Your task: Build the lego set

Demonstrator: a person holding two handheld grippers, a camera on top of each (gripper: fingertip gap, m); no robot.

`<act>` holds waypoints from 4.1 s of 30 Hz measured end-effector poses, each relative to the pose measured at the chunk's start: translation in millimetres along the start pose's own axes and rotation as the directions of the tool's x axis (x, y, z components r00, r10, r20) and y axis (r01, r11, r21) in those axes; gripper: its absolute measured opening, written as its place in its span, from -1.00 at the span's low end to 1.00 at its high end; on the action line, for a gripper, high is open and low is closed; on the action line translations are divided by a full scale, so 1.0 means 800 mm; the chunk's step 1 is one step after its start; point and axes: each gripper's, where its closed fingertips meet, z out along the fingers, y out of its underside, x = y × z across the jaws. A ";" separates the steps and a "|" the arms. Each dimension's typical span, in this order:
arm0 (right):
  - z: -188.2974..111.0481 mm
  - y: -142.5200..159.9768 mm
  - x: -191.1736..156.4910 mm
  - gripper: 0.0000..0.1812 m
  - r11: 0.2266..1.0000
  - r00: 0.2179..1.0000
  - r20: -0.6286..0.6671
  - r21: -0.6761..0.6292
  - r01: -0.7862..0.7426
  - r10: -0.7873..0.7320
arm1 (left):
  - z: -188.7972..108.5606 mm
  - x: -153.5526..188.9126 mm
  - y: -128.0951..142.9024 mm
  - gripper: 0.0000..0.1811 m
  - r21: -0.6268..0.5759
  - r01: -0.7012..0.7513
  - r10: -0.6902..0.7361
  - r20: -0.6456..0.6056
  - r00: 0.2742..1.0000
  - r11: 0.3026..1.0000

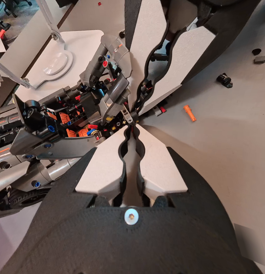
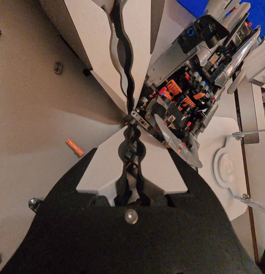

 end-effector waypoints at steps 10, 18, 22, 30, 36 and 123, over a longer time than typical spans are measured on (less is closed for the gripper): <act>-0.005 -0.002 0.006 -1.00 0.988 0.986 0.074 0.035 -0.151 0.148 | 0.001 -0.002 0.000 -1.00 -0.001 -0.009 0.009 0.016 1.000 1.000; -0.004 -0.004 0.005 -1.00 0.988 0.986 0.087 0.052 -0.148 0.143 | 0.001 -0.002 0.001 -1.00 -0.006 -0.011 0.011 0.018 1.000 1.000; -0.004 -0.004 0.005 -1.00 0.989 0.987 0.088 0.052 -0.137 0.132 | 0.001 -0.002 0.001 -1.00 -0.006 -0.015 0.015 0.019 1.000 1.000; -0.001 -0.001 0.001 -0.88 0.977 0.971 0.110 0.004 -0.214 0.213 | 0.002 -0.002 -0.001 -1.00 -0.001 -0.019 0.019 0.024 1.000 1.000; 0.006 0.001 0.001 -0.94 0.951 0.946 0.092 -0.031 -0.309 0.311 | 0.003 -0.002 -0.001 -1.00 -0.004 -0.026 0.026 0.028 0.999 1.000; -0.024 -0.020 0.010 -0.86 0.799 0.707 0.513 0.064 -0.598 0.487 | -0.068 0.000 0.045 -0.68 -0.117 0.072 -0.036 0.284 0.958 0.991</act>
